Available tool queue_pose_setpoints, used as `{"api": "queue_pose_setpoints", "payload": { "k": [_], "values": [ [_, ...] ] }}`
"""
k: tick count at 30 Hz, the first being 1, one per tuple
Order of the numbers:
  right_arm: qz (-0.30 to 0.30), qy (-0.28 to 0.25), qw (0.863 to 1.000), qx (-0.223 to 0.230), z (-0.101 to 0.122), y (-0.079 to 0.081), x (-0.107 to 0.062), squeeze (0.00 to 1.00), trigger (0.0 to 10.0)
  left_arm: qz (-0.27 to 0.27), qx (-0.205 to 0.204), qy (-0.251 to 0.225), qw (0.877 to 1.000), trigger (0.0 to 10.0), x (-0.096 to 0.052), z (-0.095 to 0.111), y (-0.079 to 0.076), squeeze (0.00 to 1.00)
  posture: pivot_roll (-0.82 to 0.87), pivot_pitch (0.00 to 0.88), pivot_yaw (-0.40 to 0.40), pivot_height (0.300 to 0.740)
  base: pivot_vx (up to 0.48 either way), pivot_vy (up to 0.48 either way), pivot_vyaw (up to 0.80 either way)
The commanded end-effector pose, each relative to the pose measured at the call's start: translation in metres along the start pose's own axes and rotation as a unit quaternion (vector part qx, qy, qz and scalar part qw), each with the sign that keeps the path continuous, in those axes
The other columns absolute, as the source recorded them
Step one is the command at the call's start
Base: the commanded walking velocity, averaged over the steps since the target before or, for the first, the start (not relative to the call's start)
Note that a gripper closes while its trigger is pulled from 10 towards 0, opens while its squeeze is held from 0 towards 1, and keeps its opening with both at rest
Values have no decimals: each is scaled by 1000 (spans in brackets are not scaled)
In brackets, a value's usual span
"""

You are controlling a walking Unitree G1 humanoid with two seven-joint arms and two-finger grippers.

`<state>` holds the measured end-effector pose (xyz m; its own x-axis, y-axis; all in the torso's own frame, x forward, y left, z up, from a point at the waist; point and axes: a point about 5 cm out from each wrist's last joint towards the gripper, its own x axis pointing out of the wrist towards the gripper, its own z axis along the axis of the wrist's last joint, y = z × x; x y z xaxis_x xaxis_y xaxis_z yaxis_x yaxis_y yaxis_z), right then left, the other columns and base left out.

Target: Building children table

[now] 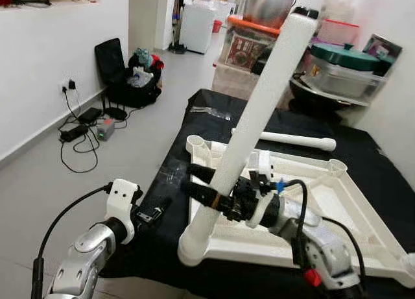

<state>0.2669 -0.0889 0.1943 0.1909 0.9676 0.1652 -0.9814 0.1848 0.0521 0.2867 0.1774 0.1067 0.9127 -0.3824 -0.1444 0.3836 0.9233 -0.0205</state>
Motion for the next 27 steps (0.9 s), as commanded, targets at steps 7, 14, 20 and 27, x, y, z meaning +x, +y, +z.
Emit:
{"api": "queue_pose_setpoints", "payload": {
  "k": [7,14,20,27],
  "values": [
    [33,92,993,71,-44,-2,-3,0,10000,0,-5,3,1000,10000,0,-4,-3,0,167,0,-218,740,0,0,0],
    [57,100,991,64,-45,-1,-1,0,10000,5,-4,3,1000,10000,-2,-5,0,0,176,0,-226,740,0,0,0],
    [67,99,990,69,-49,3,-3,0,10000,5,-5,5,1000,10000,-3,-6,0,0,171,0,-219,740,0,0,0],
    [62,98,991,74,-50,3,-6,0,10000,4,-7,5,1000,10000,-2,-5,0,0,164,0,-215,740,0,0,0]
  ]
}}
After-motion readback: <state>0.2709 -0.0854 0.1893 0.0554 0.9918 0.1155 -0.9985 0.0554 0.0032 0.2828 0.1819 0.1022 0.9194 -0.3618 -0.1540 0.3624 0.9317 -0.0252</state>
